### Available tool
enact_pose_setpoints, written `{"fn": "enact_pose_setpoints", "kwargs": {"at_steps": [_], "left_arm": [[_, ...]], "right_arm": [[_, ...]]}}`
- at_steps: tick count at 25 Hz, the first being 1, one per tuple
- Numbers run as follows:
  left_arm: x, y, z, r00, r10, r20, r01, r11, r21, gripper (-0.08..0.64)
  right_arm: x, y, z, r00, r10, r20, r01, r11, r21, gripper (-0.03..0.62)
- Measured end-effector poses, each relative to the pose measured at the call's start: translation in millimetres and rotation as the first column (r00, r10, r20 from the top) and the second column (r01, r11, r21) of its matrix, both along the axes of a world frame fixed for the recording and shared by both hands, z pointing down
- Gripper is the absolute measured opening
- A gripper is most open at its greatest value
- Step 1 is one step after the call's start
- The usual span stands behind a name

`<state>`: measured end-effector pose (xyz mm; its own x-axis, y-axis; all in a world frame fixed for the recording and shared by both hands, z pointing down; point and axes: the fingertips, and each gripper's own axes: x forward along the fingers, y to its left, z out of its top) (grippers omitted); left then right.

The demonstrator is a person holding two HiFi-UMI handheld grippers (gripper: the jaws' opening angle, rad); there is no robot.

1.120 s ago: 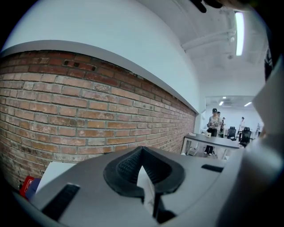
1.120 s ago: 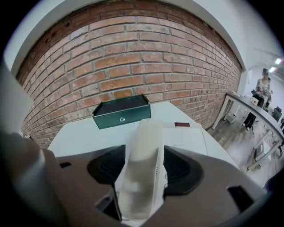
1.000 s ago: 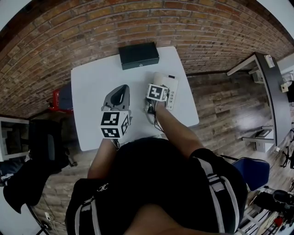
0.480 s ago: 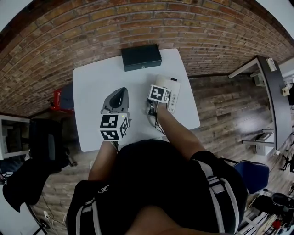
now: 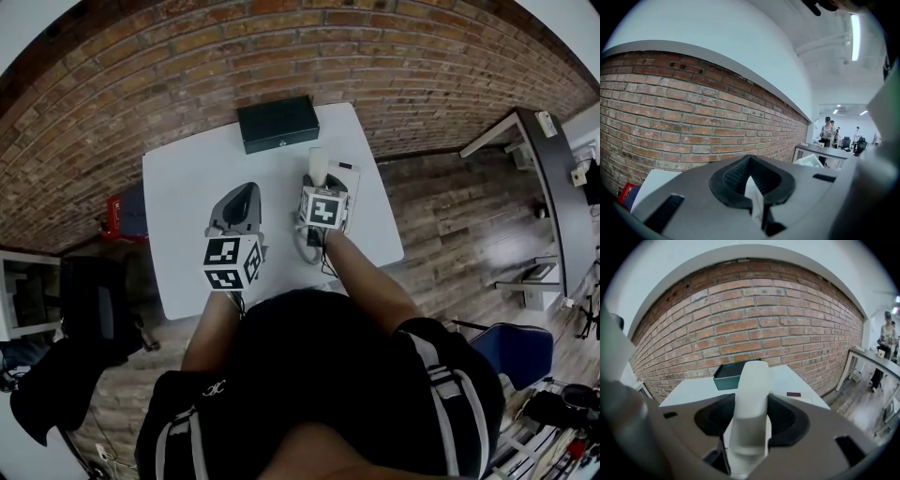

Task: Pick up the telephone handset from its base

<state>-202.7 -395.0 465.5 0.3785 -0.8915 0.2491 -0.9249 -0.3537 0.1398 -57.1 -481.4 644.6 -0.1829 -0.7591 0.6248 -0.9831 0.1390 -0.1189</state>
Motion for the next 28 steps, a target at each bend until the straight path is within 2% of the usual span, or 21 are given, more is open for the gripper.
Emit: {"fn": "enact_pose_setpoints", "kwargs": {"at_steps": [5, 8, 12, 15, 19, 22, 28], "left_arm": [[14.2, -2.8, -1.6, 1.0, 0.026, -0.01, -0.026, 1.0, 0.002, 0.002], [23.5, -5.1, -6.0, 0.999, 0.043, -0.016, -0.043, 0.999, 0.012, 0.002], [35.3, -6.8, -8.3, 0.998, 0.06, -0.021, -0.06, 0.998, 0.015, 0.002], [43.9, -7.8, -14.7, 0.997, 0.072, -0.023, -0.071, 0.997, 0.026, 0.002], [51.2, -7.7, -27.4, 0.996, 0.084, -0.019, -0.083, 0.995, 0.055, 0.002], [51.8, -7.6, -34.1, 0.996, 0.081, -0.019, -0.08, 0.994, 0.07, 0.002], [52.9, -3.7, -41.2, 0.997, 0.082, -0.005, -0.081, 0.993, 0.085, 0.002]], "right_arm": [[8.7, 6.5, -55.8, 0.999, -0.049, 0.016, 0.045, 0.984, 0.171, 0.207], [17.4, 14.5, -96.4, 0.997, -0.065, 0.038, 0.051, 0.959, 0.278, 0.207], [31.6, 27.8, -140.0, 0.993, -0.079, 0.085, 0.041, 0.925, 0.378, 0.207], [41.9, 38.4, -171.7, 0.991, -0.088, 0.1, 0.034, 0.894, 0.446, 0.206], [52.6, 54.2, -218.6, 0.993, -0.095, 0.071, 0.039, 0.829, 0.558, 0.206], [57.5, 59.9, -238.9, 0.992, -0.1, 0.075, 0.035, 0.8, 0.599, 0.206], [63.2, 70.0, -243.9, 0.992, -0.094, 0.082, 0.025, 0.793, 0.608, 0.206]]}}
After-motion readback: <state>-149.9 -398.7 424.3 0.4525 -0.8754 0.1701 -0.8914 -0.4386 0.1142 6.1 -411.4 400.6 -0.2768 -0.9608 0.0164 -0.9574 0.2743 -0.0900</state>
